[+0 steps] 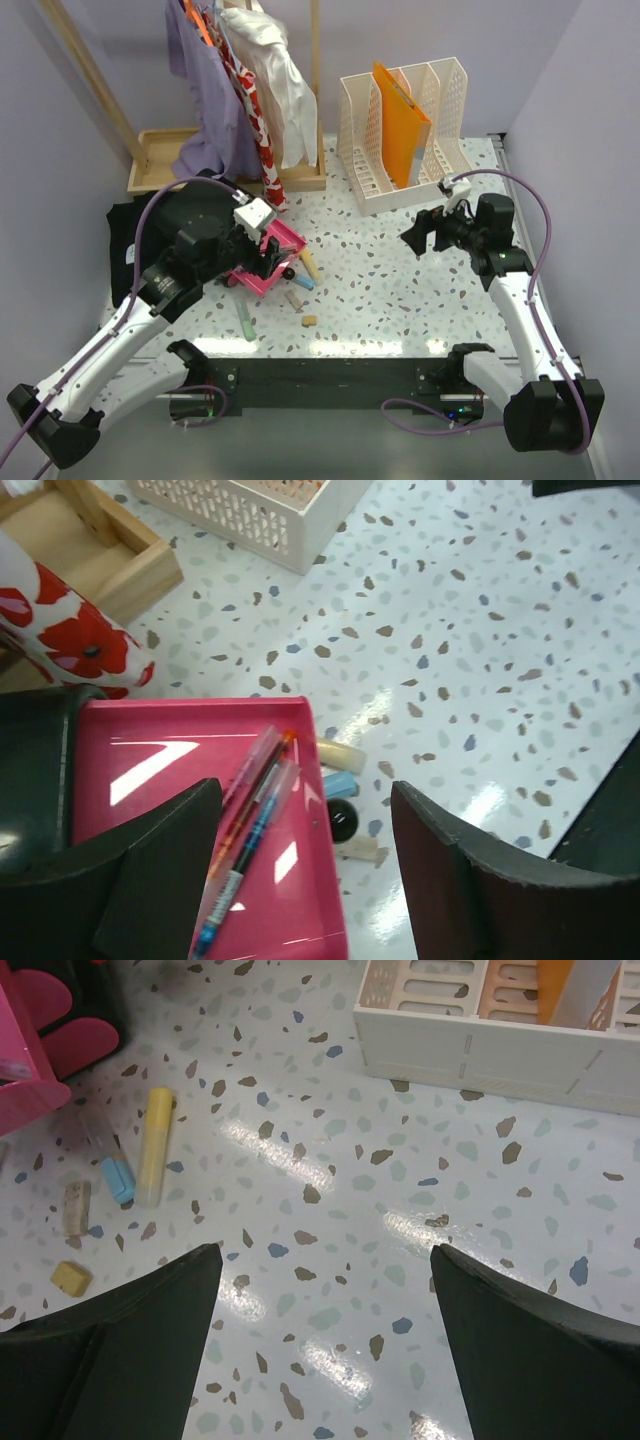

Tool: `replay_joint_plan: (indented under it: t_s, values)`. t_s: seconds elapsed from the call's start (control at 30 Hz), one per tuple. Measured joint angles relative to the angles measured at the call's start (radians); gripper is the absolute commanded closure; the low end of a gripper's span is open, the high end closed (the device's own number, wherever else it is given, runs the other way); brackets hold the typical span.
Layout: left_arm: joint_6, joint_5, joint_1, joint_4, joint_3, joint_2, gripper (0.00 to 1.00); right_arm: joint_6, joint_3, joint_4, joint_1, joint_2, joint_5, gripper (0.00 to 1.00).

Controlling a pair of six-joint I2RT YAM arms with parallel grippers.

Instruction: Organize the desk

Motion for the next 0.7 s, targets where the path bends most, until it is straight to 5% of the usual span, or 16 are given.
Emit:
replay_joint_plan:
  t_s: [0.47, 0.7]
  values:
    - [-0.43, 0.165, -0.018, 0.132, -0.108, 0.019, 0.29, -0.001, 0.0, 0.0, 0.0, 0.0, 0.0, 0.1]
    - [-0.509, 0.066, -0.251, 0.137, -0.133, 0.117, 0.47, -0.001, 0.0, 0.0, -0.001, 0.0, 0.0, 0.1]
